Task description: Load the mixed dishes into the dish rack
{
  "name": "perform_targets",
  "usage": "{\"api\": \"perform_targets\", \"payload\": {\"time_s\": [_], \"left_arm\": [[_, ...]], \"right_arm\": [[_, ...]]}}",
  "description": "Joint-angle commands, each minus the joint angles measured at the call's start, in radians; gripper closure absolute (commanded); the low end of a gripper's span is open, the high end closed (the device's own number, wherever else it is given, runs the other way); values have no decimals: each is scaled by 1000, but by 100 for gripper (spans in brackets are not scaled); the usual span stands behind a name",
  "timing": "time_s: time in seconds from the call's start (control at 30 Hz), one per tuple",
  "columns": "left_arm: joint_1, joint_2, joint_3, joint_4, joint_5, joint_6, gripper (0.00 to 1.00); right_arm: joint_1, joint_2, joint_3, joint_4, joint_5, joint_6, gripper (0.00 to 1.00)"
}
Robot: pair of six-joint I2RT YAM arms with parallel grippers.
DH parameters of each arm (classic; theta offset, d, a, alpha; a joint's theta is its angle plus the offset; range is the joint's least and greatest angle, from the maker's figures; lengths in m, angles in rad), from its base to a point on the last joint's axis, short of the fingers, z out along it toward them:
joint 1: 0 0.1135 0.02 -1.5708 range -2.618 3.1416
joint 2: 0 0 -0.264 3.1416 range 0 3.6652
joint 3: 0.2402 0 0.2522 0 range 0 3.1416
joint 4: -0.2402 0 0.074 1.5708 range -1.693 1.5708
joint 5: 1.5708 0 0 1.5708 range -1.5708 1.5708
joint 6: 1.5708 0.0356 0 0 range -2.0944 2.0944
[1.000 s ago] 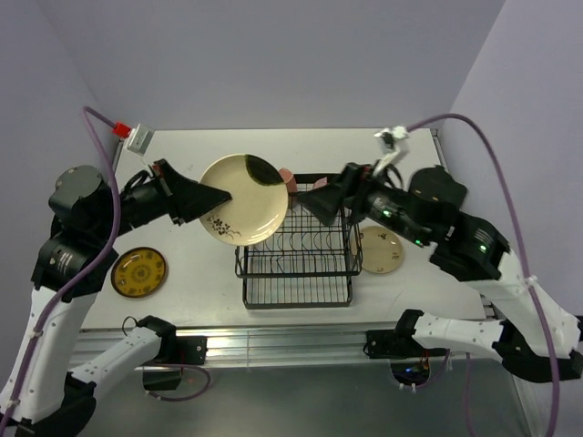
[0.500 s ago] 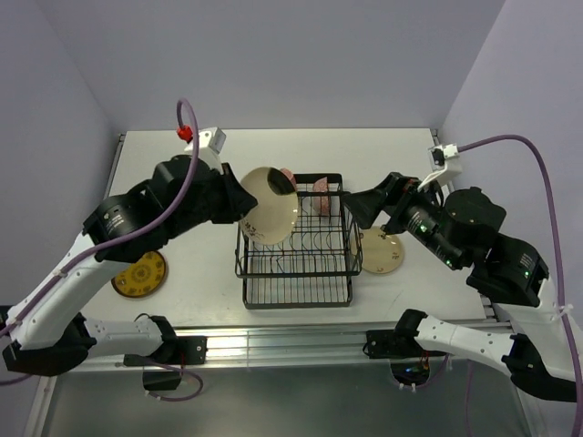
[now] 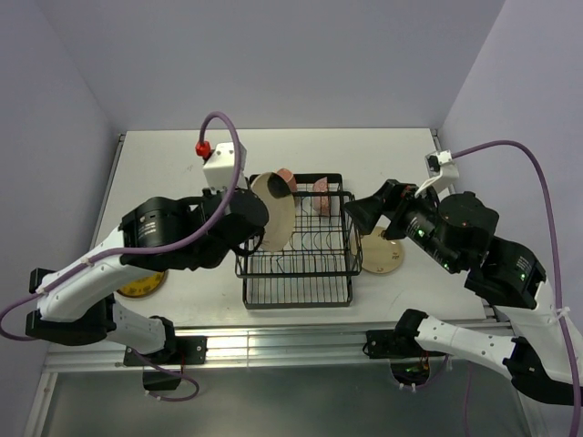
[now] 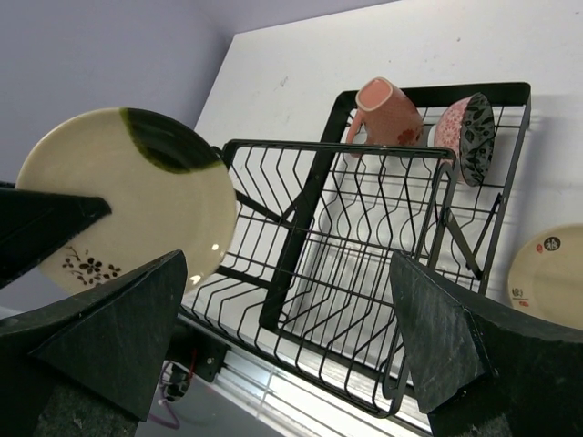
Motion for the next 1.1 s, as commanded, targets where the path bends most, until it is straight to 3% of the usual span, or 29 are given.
{"api": "perform_targets", "payload": {"time_s": [0.0, 0.3, 0.53, 1.07], "left_arm": [[-1, -63, 8, -47, -118, -6, 100], [99, -75, -25, -47, -35, 154, 100], [157, -107, -121, -47, -30, 172, 100], [183, -29, -176, -49, 14, 120, 100]], "right_arm": [[-12, -20, -9, -2, 15, -16, 0], [-16, -15, -48, 11, -5, -1, 0], [-19, -19, -75, 29, -17, 13, 0], [-28, -32, -120, 47, -26, 25, 0]]}}
